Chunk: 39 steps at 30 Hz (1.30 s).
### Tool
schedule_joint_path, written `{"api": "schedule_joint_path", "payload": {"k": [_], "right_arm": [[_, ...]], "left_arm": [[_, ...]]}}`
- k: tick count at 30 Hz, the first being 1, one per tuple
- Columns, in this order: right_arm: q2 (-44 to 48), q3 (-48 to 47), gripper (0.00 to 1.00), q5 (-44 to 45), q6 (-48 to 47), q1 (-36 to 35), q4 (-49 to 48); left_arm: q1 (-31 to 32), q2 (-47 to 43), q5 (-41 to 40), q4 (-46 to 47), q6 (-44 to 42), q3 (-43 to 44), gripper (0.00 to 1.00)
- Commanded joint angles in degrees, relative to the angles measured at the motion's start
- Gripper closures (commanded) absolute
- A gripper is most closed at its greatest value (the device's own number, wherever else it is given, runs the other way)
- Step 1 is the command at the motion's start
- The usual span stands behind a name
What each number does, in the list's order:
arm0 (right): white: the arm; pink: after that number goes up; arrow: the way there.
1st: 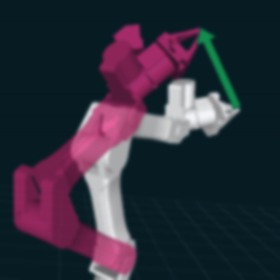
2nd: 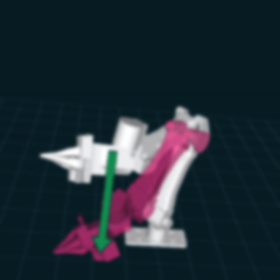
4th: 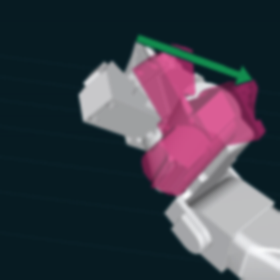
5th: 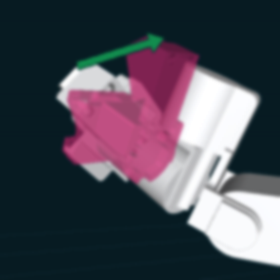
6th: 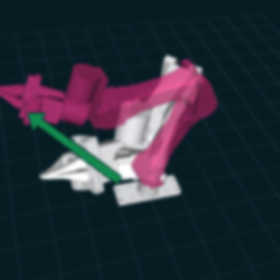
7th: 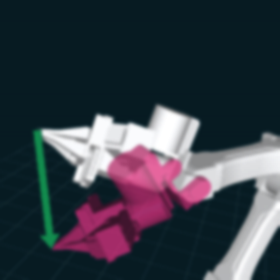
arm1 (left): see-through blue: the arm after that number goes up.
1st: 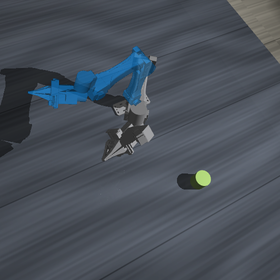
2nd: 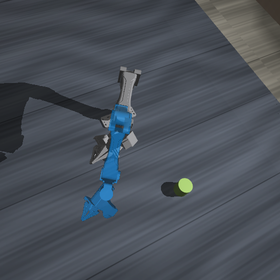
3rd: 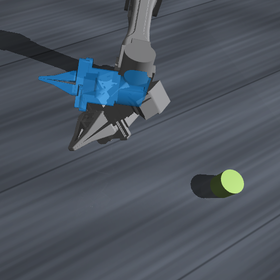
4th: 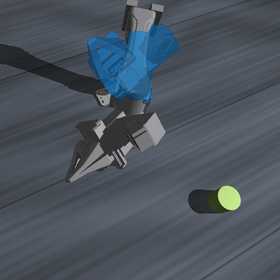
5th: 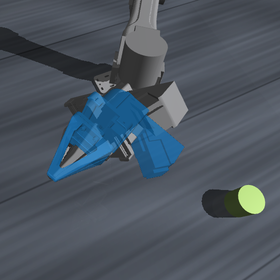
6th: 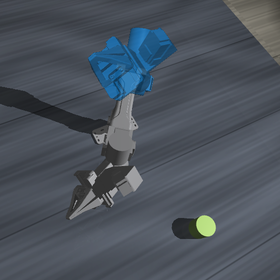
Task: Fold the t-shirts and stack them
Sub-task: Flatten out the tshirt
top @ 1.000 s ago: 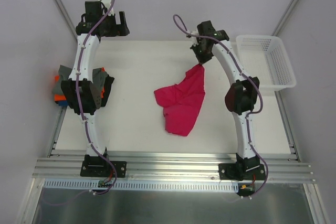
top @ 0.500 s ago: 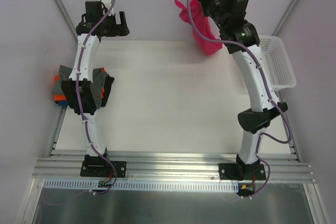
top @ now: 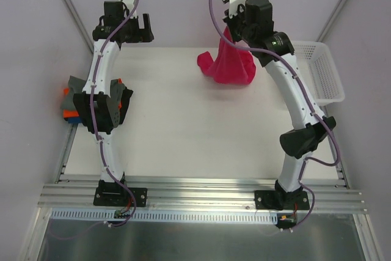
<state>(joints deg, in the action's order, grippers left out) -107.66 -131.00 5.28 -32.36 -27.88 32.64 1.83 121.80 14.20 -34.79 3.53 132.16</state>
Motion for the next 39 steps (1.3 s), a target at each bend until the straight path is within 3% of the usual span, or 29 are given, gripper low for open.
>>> {"api": "schedule_joint_path", "payload": {"k": [1,6,8,11,13,14,15,17,23,39], "right_arm": [[5.6,2.4,1.0,-3.3,2.6,-0.5,0.0],[8.5,9.9,0.99,-12.6,0.0,-0.4,16.3],[4.8,8.0,0.99,-17.9,-3.0,-0.3,30.3],[3.9,13.8,0.99,-23.6,-5.4,0.1,35.9],[5.4,17.4,0.53,-24.1,-5.7,0.3,34.1],[4.7,17.5,0.4,-23.8,-6.0,0.4,34.5],[2.8,16.0,0.29,-23.1,-5.7,0.6,34.8],[0.6,13.8,0.22,-22.3,-4.3,1.8,34.2],[-11.8,2.4,0.21,-17.5,-1.0,3.7,31.9],[-27.2,-1.1,0.25,-12.5,-0.3,6.1,28.9]], "left_arm": [[0.0,-3.5,-1.6,1.7,-0.6,0.7,0.01],[0.0,-3.1,-1.4,1.7,-0.5,0.8,0.01],[0.0,-2.8,-1.4,1.7,-0.4,0.8,0.01],[0.0,-2.3,-1.2,1.8,-0.2,1.1,0.01],[0.0,-1.7,-0.8,1.8,0.0,1.8,0.01],[0.0,-1.6,-0.6,1.8,0.1,2.0,0.01],[0.0,-1.4,-0.4,1.9,0.2,2.3,0.01],[0.0,-1.2,-0.3,2.0,0.2,2.8,0.01],[-0.2,-1.3,-0.4,1.9,0.2,1.9,0.01],[-0.6,-1.4,-0.4,1.9,0.3,0.7,0.01]]}}
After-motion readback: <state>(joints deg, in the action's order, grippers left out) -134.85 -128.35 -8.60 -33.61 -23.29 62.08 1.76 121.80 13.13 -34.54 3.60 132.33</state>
